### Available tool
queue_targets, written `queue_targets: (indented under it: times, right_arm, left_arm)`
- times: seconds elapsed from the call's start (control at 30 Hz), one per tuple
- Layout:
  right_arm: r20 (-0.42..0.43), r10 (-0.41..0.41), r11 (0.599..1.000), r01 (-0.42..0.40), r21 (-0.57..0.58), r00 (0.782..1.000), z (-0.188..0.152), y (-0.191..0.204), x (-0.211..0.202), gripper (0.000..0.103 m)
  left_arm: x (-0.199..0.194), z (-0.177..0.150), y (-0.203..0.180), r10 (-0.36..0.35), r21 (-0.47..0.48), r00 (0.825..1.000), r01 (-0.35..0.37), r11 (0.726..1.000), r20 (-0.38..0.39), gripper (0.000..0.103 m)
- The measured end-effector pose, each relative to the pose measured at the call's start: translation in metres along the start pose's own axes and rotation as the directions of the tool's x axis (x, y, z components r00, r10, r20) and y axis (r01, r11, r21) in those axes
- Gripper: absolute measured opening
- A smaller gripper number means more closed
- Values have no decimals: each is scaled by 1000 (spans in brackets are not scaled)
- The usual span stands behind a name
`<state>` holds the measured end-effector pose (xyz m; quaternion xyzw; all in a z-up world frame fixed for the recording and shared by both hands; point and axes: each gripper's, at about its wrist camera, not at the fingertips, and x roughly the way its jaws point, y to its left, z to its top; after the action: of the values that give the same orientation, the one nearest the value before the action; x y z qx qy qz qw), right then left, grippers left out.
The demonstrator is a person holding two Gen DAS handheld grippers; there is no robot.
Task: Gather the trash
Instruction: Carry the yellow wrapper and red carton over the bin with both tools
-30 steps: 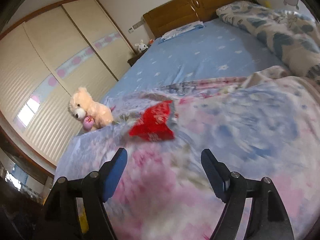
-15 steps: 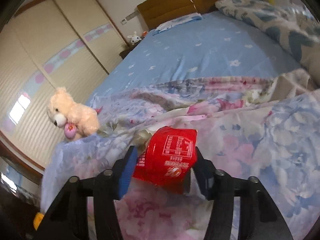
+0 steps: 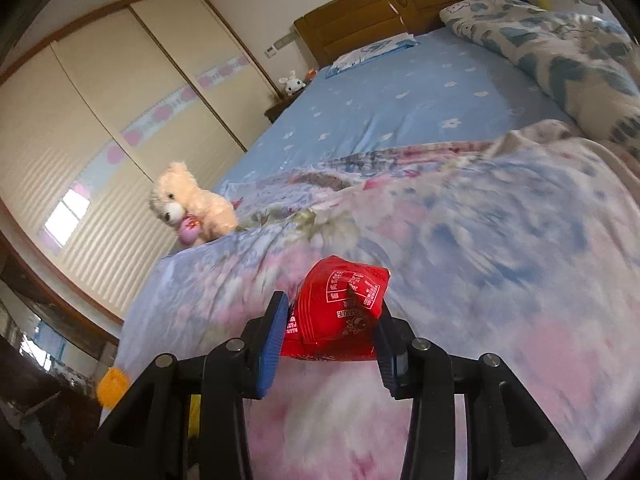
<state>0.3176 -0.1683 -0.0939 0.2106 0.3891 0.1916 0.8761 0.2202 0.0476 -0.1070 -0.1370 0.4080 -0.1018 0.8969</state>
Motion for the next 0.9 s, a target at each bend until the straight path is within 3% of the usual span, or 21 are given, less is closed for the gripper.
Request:
queue_targets:
  times: [0.4,0.9]
  right_arm:
    - [100,-60,994,50,92,993,-64,-58,-138,41]
    - [197,-150,978,115,175,969,-113,-104,-243,41]
  left_arm:
    - [-16,-30,-94,-122,161,991,128,979,-49,24]
    - [-24,-70,-192,-196,315,972,227,921,-128,24]
